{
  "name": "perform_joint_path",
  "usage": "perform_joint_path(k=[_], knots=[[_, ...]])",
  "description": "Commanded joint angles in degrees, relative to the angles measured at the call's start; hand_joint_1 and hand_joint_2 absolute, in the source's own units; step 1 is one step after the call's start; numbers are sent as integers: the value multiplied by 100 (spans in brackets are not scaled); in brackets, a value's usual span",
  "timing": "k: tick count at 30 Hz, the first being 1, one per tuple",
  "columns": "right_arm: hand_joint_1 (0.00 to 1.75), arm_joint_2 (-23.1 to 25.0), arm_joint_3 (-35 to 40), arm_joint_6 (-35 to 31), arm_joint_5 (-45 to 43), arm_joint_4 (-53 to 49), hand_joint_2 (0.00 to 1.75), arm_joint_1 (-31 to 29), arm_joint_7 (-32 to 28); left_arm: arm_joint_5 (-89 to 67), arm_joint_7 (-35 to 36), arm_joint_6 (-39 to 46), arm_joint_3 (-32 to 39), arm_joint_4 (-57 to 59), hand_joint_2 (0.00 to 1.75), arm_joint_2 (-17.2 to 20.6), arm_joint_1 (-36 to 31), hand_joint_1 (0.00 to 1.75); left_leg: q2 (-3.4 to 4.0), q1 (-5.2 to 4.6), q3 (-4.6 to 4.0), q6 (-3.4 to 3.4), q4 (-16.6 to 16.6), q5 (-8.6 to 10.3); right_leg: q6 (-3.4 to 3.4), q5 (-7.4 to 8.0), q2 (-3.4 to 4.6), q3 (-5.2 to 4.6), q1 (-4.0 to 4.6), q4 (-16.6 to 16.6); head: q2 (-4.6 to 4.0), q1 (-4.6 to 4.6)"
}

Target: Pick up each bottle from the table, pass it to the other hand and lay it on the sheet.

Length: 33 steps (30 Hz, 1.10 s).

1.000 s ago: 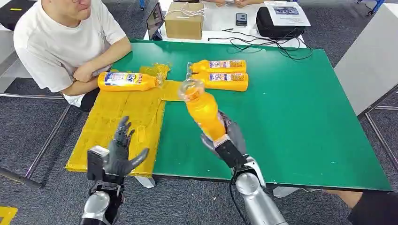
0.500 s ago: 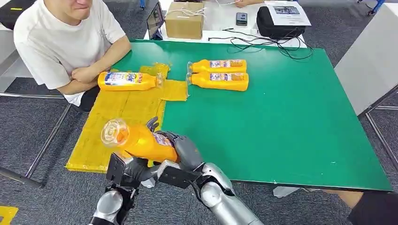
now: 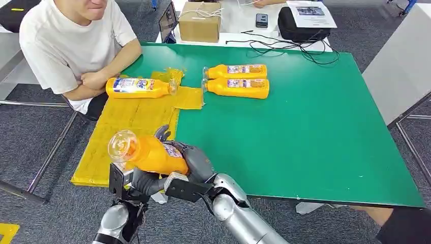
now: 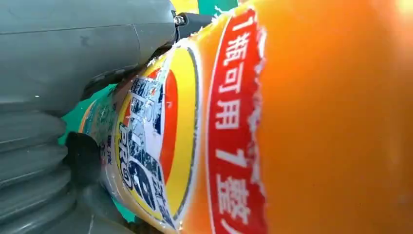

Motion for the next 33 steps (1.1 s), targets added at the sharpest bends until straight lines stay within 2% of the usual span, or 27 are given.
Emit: perform_joint_path(k=[1, 4, 5, 6, 7, 8, 9, 11, 12, 18, 21, 24, 28, 33], knots=[[175, 62, 400, 35, 31, 607, 175, -224, 2, 4, 4, -186, -407, 247, 175, 28, -301, 0, -13, 5, 12, -5, -2, -4, -5, -5, -3, 16, 3, -4, 0, 0], [175, 90, 397, -42, 43, 631, 175, -223, 21, 126, 183, -146, -371, 358, 175, -22, -355, 0, -19, 9, 24, -8, 1, -11, -8, -13, -3, 30, 6, -2, 0, 0], [175, 107, 409, -65, 58, 642, 175, -218, 36, 178, 249, -81, -328, 414, 175, -68, -386, 19, -19, 6, 17, -7, 0, -7, -7, -9, -6, 23, 5, -2, 0, 0], [164, 132, 407, -83, 50, 658, 175, -215, 39, 227, 264, -26, -303, 458, 175, -103, -417, 175, -25, 10, 27, -10, 2, -12, -10, -15, -8, 35, 8, -1, 0, 0], [126, 161, 409, -118, 52, 661, 175, -199, 51, 346, 285, 31, -229, 494, 175, -165, -439, 175, -17, 6, 16, -6, -2, -5, -6, -8, -6, 21, 4, -3, 0, 0], [21, 175, 439, -183, 96, 666, 175, -193, 82, 479, 322, 41, -180, 500, 175, -201, -447, 175, -24, 11, 26, -10, 3, -11, -10, -14, -7, 34, 8, -1, 0, 0], [0, 195, 446, -255, 120, 672, 175, -177, 119, 589, 361, 49, -150, 478, 175, -221, -442, 175, -14, 6, 11, -6, 0, -4, -6, -6, -3, 16, 5, -3, 0, 0], [0, 236, 475, -419, 186, 688, 175, -157, 167, 745, 429, 67, -174, 384, 175, -202, -410, 175, -20, 7, 15, -7, 1, -6, -7, -9, -7, 20, 5, -1, 0, 0], [0, 271, 501, -491, 225, 699, 0, -152, 190, 808, 469, 92, -164, 334, 175, -177, -370, 175, -20, 8, 19, -9, 2, -8, -9, -11, -5, 24, 6, 0, 0, 0], [0, 383, 768, -975, 94, 561, 0, -117, 325, 1175, 585, 191, 37, 10, 175, -88, -87, 175, -4, 9, 29, -10, 1, -16, -10, -14, 14, 28, 7, 1, 0, 0], [0, 381, 630, -1090, -263, 381, 0, 39, 55, 1341, 620, 385, 220, 136, 175, -191, -168, 175, -11, 5, 12, -5, -3, -5, -5, -7, -1, 13, 4, -3, 0, 0], [0, 289, 467, -1228, -438, -153, 0, 338, -128, 844, 441, 890, 282, 248, 175, -21, -286, 175, -17, 8, 16, -6, 0, -8, -7, -10, -3, 22, 6, -3, 0, 0], [0, 145, 255, -1250, -845, -1021, 0, 708, -591, -252, 308, 1607, 476, 730, 175, 241, -735, 175, -29, 14, 27, -12, 2, -13, -13, -18, -9, 37, 11, 0, 0, 2], [0, -94, 204, -1409, -845, -1898, 0, 1048, -709, -669, 253, 1699, 857, 1549, 175, 330, -1370, 175, -31, 9, 18, -9, -9, 0, -9, -6, -17, 23, 7, -9, 0, 2]])
